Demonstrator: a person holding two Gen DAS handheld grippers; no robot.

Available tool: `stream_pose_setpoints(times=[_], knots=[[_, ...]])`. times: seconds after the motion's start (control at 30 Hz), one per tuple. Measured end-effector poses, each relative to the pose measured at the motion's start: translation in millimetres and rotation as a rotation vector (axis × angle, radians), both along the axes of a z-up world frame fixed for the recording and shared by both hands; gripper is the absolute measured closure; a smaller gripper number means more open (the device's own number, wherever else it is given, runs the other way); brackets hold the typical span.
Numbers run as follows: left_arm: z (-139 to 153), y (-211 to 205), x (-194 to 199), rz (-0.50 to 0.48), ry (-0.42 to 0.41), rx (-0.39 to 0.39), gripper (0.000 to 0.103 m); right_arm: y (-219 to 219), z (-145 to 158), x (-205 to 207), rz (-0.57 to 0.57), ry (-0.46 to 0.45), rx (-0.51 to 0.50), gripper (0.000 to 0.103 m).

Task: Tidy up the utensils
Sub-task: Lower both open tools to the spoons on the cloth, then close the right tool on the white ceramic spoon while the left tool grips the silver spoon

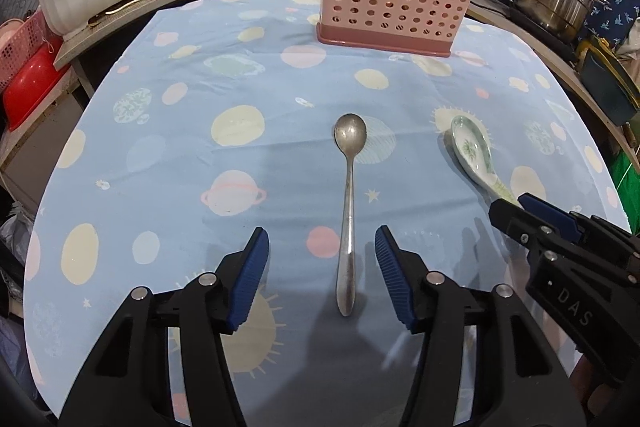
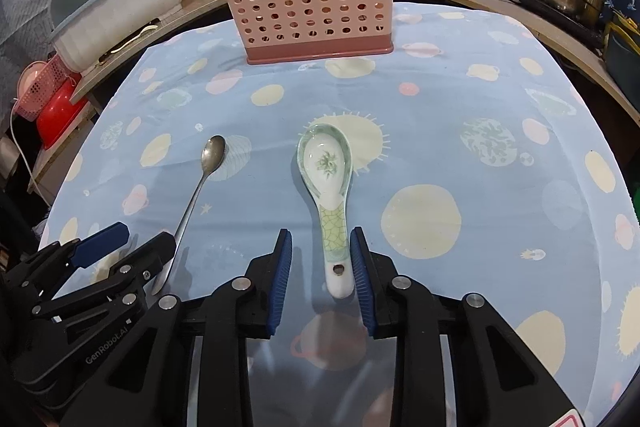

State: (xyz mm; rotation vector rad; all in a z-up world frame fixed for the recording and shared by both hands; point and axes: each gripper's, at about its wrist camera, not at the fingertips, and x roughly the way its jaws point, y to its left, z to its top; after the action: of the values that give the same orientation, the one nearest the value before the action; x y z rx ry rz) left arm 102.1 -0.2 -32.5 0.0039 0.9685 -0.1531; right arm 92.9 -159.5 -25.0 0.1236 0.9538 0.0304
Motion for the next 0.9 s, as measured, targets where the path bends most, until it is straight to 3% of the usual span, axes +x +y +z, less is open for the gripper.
stream_pose_setpoints(times=[0.27,0.5,0.67,0.9], knots=[[-11.1,1.0,1.9,-0.005,0.025,-0.02,0.066,-3.8,-5.3,3.6,-0.006,0.015,0.008,0.091],[-10.6,-0.1,1.1,-0.038,0.032,-0.049,0.087,-5.0,-3.7,0.3,-0.009,0.005,0.021,0.091],[-9.6,-0.1,0.5,-0.047,0.05,-0.097,0.087,-8.2,-0.2,-4.1,-0.013,0.001,0.033,0.091],[-12.3,-8.8,-3.3,-0.064,0.01,-0.04,0.088,-9.1,1.2,-6.7,-0.015,-0.001,0.039,0.091]])
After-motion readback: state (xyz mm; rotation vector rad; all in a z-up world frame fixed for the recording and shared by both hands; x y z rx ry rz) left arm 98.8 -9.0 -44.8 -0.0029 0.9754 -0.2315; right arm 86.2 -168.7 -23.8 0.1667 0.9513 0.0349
